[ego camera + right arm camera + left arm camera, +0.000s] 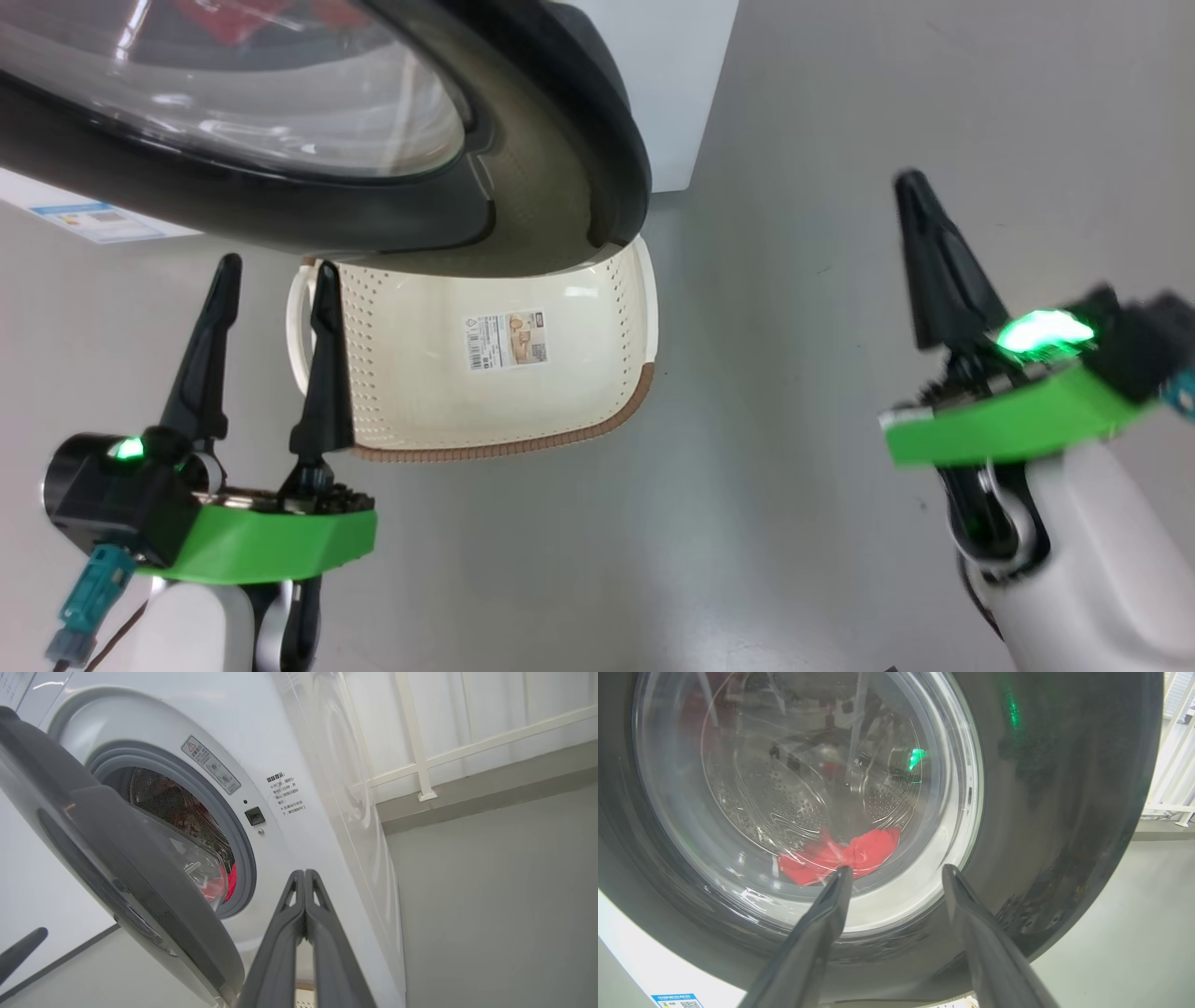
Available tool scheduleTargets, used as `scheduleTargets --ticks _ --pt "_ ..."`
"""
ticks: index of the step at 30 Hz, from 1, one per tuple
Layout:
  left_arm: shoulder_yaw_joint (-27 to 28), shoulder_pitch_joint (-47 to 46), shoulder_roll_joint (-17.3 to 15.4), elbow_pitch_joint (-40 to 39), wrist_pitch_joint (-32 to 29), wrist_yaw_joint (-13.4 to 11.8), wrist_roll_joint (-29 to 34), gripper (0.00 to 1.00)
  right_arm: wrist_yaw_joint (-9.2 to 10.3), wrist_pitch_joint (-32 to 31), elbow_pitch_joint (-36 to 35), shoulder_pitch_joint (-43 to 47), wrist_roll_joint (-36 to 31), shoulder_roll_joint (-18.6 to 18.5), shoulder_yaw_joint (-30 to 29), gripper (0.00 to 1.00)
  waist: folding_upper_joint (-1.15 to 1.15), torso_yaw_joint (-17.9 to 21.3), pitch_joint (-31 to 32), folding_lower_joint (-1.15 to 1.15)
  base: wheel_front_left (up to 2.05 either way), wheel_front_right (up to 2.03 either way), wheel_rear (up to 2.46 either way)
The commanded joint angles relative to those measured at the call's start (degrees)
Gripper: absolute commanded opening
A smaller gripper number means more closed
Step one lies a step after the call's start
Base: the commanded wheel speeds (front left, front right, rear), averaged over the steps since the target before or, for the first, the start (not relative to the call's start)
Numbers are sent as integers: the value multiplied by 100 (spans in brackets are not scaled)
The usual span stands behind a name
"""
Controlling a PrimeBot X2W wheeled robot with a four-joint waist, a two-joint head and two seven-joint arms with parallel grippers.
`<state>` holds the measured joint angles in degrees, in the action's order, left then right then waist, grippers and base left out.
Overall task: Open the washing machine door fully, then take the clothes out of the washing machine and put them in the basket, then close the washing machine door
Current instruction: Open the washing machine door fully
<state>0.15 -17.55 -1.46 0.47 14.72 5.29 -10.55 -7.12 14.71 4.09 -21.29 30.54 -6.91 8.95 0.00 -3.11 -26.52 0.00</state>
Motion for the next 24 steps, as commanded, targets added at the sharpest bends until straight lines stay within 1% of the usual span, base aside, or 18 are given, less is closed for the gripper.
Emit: scheduleTargets --ticks 1,5,7,9,11,14,16,19,21,24 --pt "170 59 -142 -191 28 -52 16 100 -36 29 1 -245 532 44 252 0 0 -23 -17 0 0 0 0" --pt "172 51 -142 -211 28 -63 1 100 -36 22 450 -1032 2126 -188 736 0 0 -137 -56 0 0 0 0" --pt "142 26 -142 -209 28 -59 -24 100 -36 -192 531 -1424 3000 -345 1062 0 0 -204 -93 0 0 0 0" --pt "114 -23 -142 -202 28 -54 -54 100 -36 -587 479 -1775 4025 -434 1208 0 0 -271 -138 0 0 0 0" --pt "103 -56 -142 -207 28 -60 -85 100 -36 -1067 443 -2081 4828 -558 1282 0 0 -325 -180 0 0 0 0" --pt "101 -74 -142 -212 28 -75 -114 100 -36 -1906 482 -2453 5869 -609 1274 0 0 -399 -241 0 0 0 0" --pt "99 -102 -142 -215 28 -79 -128 100 -36 -2557 581 -2646 6553 -552 1175 0 0 -444 -273 0 0 0 0" --pt "64 -127 -142 -223 28 -98 -145 100 -36 -3701 906 -2871 7519 -460 958 0 0 -514 -299 0 0 0 0" --pt "42 -136 -142 -223 28 -113 -156 100 -36 -4340 1200 -3012 7877 -457 861 0 0 -558 -306 0 0 0 0" --pt "16 -137 -142 -222 28 -133 -178 100 -36 -5008 1577 -3229 8053 -441 813 0 0 -617 -327 0 0 0 0"
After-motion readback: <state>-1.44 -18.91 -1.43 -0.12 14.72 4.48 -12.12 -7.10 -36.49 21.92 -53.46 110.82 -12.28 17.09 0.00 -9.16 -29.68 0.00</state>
